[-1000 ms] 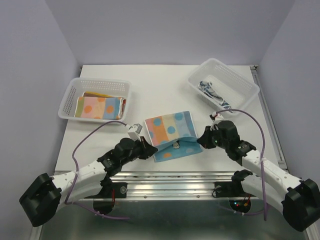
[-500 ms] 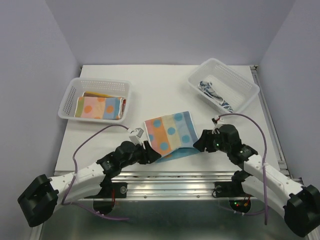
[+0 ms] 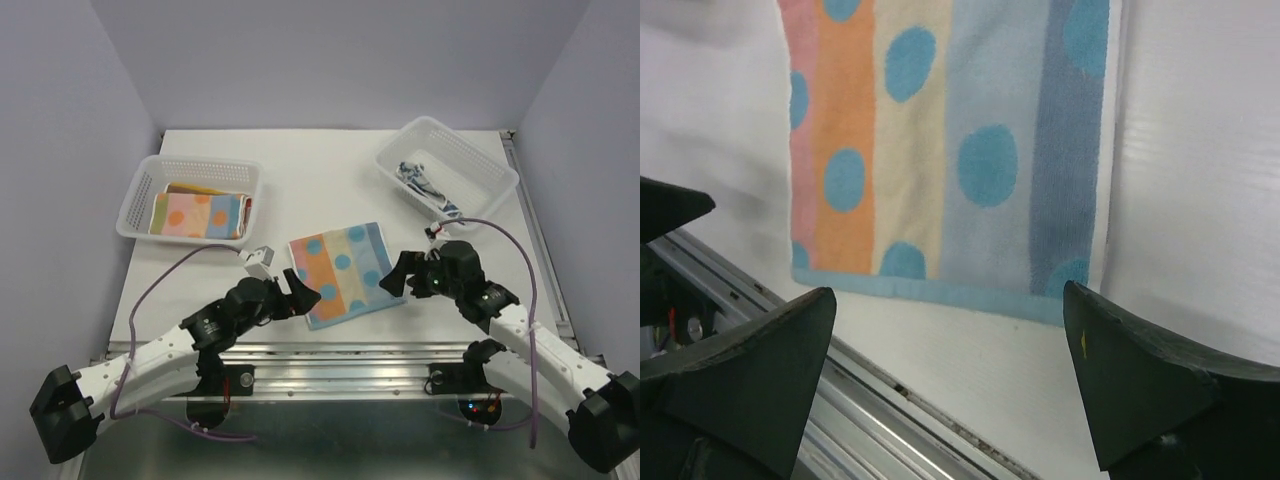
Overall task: Fold and stack the towels
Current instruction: Fold the towel
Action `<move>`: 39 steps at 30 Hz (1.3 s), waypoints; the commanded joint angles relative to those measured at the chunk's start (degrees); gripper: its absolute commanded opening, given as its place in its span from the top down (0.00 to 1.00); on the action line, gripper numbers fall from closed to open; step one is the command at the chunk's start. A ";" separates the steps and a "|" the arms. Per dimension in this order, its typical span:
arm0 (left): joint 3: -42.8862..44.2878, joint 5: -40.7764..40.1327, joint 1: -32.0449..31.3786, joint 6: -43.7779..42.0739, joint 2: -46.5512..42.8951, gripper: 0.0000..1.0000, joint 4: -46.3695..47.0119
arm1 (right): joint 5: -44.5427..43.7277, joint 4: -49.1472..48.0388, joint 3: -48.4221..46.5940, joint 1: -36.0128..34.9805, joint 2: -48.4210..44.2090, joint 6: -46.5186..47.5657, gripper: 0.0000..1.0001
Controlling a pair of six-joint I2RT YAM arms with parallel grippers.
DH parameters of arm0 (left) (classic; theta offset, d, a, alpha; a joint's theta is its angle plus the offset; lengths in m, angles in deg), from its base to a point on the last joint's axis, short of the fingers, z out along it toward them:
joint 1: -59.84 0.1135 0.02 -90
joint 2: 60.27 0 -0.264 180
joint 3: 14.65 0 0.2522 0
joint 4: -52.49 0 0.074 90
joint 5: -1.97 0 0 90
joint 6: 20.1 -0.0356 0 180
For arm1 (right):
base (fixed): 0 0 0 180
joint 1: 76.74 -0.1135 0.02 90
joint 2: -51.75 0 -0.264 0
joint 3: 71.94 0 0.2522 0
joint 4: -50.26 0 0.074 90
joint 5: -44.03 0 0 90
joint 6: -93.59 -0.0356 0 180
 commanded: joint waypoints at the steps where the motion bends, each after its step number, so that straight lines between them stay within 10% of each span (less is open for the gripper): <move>1: 12.42 -16.97 1.31 -1.03 11.97 0.01 -5.92 | -6.88 -3.84 -13.51 -0.07 13.80 3.41 0.00; 17: 27.02 -9.44 18.54 -11.85 38.46 0.13 1.19 | -24.65 0.64 -42.53 0.11 49.50 11.85 0.02; 25: 30.36 -6.10 22.41 -14.22 46.02 0.30 4.36 | -26.32 -0.33 -47.90 0.72 57.68 12.64 0.37; 39: 33.26 -2.85 24.70 -15.28 54.72 0.54 5.42 | -24.21 -0.76 -49.40 1.69 63.48 12.99 0.55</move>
